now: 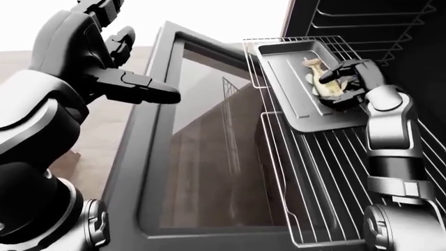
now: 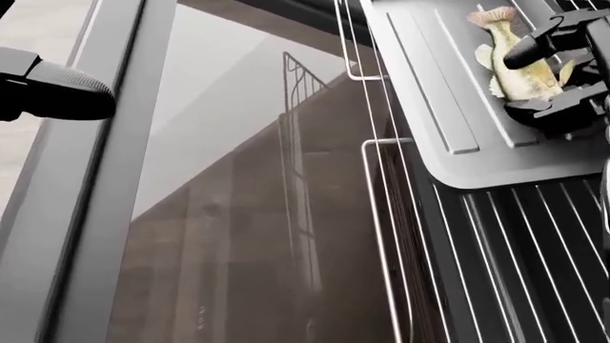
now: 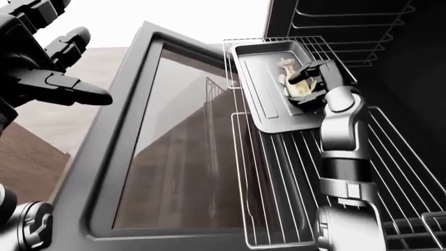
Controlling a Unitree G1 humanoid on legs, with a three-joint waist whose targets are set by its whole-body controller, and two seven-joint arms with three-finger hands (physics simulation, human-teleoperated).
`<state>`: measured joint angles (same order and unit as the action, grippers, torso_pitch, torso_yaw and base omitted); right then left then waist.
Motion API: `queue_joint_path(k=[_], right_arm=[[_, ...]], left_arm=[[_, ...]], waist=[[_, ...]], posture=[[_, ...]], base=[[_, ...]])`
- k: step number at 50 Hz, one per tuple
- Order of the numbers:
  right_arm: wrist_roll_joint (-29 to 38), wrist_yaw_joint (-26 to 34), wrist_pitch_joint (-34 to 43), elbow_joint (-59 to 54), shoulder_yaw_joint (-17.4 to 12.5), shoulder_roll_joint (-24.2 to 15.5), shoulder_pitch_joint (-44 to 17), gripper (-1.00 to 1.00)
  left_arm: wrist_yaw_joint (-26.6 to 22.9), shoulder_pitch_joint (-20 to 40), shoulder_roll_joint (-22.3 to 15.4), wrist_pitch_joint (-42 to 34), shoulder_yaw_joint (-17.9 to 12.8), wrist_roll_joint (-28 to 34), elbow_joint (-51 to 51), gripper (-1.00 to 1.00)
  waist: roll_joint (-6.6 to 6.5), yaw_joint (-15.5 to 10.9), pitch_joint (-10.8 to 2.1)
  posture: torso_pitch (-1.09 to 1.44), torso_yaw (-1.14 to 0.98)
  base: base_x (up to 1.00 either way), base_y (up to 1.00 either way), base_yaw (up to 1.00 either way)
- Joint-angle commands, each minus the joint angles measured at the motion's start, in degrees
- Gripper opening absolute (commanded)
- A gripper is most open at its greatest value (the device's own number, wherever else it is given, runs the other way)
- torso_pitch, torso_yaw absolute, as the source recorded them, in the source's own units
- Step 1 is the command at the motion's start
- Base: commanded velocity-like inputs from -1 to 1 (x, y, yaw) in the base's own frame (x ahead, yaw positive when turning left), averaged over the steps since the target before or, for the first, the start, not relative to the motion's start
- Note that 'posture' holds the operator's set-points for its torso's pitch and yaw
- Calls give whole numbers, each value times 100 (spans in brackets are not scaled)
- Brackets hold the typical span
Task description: Pick the fish from the oven and place it on the plate on the counter.
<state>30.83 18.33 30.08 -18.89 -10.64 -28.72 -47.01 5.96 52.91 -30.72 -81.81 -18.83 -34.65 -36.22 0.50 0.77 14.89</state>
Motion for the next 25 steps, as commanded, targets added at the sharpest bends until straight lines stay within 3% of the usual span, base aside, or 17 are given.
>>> queue_joint_path(k=[1, 15, 25], right_arm=[[-54, 130, 18, 322, -23, -79, -269, -51], [6, 642, 632, 1348, 46, -162, -964, -80], [-106, 529, 744, 1833, 30, -5, -1252, -98]], left_arm=[[32, 163, -69, 155, -77, 13, -100, 100], [89, 177, -87, 138, -102, -69, -135, 100], [118, 213, -147, 109, -142, -159, -137, 100]], waist=[[5, -14, -202], [-155, 12, -3], [-188, 40, 30]], posture=[[47, 0], [47, 0], [47, 0]], base=[[0, 0, 0], [0, 0, 0], [0, 0, 0]])
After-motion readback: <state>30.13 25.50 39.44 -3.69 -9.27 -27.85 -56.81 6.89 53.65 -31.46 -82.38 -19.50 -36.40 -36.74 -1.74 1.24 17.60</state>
